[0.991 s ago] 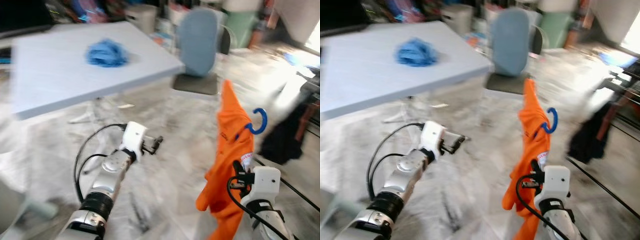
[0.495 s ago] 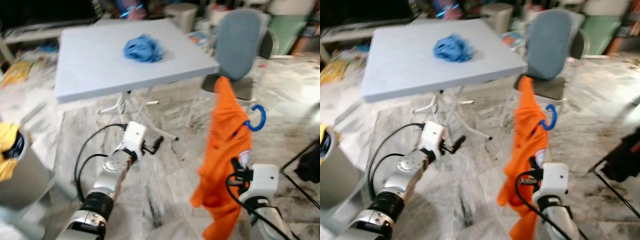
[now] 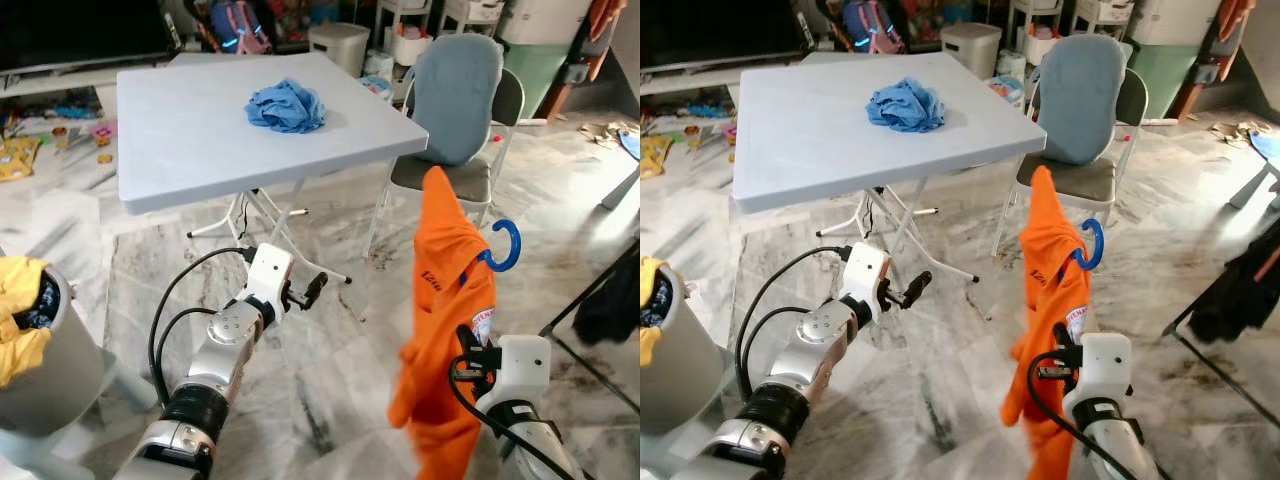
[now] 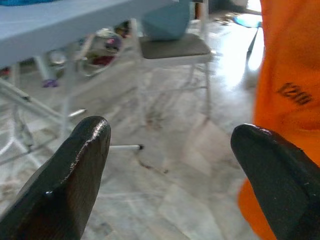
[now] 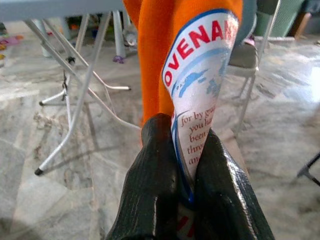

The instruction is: Hang hanger

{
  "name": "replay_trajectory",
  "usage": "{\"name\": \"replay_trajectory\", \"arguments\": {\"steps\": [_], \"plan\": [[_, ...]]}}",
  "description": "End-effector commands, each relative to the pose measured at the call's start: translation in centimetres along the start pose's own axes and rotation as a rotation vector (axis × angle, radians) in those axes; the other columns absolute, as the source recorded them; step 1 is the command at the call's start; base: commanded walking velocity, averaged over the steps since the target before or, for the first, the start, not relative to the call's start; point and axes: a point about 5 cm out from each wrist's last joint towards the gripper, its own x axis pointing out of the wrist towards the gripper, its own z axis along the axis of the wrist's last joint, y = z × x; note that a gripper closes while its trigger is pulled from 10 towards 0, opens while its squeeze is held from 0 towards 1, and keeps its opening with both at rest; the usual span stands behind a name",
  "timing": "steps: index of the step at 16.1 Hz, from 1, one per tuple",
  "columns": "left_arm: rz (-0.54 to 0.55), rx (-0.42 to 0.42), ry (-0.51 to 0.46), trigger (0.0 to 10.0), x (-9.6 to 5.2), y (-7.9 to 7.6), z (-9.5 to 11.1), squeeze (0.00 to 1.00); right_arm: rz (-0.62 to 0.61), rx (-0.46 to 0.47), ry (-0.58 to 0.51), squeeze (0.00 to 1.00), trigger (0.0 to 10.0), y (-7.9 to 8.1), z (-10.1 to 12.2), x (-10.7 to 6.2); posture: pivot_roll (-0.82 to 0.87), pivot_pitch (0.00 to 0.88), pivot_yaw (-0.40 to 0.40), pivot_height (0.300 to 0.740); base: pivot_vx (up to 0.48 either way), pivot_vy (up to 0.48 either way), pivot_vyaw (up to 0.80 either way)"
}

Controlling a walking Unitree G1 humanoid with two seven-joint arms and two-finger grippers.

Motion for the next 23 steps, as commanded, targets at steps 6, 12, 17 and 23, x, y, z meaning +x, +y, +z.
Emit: {"name": "replay_trajectory", "arguments": {"steps": [6,12,17,23], "plan": [[-0.208,0.287,-0.118,10.0,-1.6,0.1,2.2,0.00,0.194,-0.064,0.023,0.00,10.0,0.9,1.5,0.2,-0.01,0.000,-0.026,0.740,0.000,0.062,0.00],[-0.304,0.231,-0.048,10.0,0.8,-0.9,2.7,0.00,0.439,-0.086,0.030,0.00,10.0,3.4,3.6,-0.8,-0.04,0.000,-0.026,0.740,0.000,0.000,0.00],[-0.401,0.184,-0.093,10.0,1.1,-2.6,3.1,0.00,0.489,-0.136,0.013,0.00,10.0,3.2,5.2,-0.5,-0.03,0.000,-0.027,0.740,0.000,0.000,0.00],[-0.510,0.155,-0.101,10.0,1.0,-3.6,3.3,0.00,0.427,-0.187,0.000,0.00,10.0,2.8,5.4,0.8,-0.04,0.000,-0.017,0.740,0.000,0.000,0.00]]}}
